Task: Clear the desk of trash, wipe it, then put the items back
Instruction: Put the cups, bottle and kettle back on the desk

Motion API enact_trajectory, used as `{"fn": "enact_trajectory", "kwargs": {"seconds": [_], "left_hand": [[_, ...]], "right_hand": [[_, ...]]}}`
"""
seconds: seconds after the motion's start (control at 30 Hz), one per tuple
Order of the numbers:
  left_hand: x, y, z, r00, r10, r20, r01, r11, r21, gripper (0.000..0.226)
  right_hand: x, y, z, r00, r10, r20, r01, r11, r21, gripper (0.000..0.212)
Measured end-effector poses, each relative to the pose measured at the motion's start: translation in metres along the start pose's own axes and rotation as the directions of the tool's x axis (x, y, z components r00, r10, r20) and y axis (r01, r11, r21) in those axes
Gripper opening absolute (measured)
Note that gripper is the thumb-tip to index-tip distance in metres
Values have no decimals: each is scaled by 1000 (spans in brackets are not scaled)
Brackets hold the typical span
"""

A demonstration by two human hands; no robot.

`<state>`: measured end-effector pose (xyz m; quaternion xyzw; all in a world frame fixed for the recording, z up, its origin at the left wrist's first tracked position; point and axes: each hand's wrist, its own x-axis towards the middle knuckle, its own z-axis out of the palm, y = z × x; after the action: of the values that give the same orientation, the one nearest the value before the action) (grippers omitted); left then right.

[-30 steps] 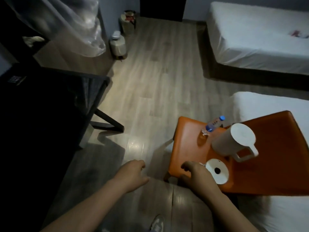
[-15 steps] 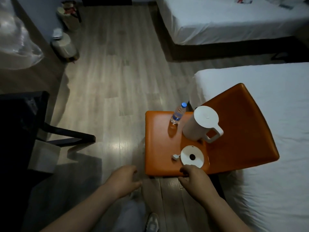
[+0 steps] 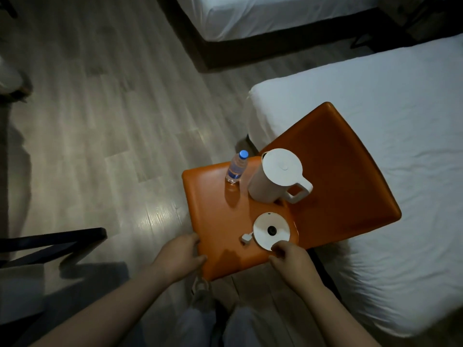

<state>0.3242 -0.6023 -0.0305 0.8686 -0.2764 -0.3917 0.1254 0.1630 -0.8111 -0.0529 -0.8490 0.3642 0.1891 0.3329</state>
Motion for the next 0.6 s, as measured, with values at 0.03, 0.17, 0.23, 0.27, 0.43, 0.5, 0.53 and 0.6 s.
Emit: {"fn": "enact_trajectory", "kwargs": {"seconds": [0.03,0.17,0.23,0.27,0.43,0.5,0.53,0.6], "left_hand": [[9,1,0,1000,7,9,-7,1000,-6,35],[48,2,6,1000,-4,24,4,1000,-3,40],[65,3,12,999,-12,39,12,1000,-2,41],[74,4,16,999,-14,45,14,1000,2,42],[116,9,40,997,-61,52,60,998,8,52],[133,9,51,996,-71,45,71,997,11,52],[141,10,57,996,-81,38,81,997,5,53],[158,13,63,997,-78,14,77,997,15,53]], "right_hand": [[7,6,0,1000,29,-5,-29,999,24,35],[37,32,0,992,123,-4,-123,991,55,37],[54,44,1,986,164,7,-164,984,75,38],[63,50,2,983,181,7,-181,980,80,38],[108,85,14,971,237,36,-240,968,78,41],[125,98,22,965,257,56,-261,963,63,43],[133,104,26,961,269,66,-273,960,59,43],[150,115,35,955,286,84,-291,956,50,44]]}}
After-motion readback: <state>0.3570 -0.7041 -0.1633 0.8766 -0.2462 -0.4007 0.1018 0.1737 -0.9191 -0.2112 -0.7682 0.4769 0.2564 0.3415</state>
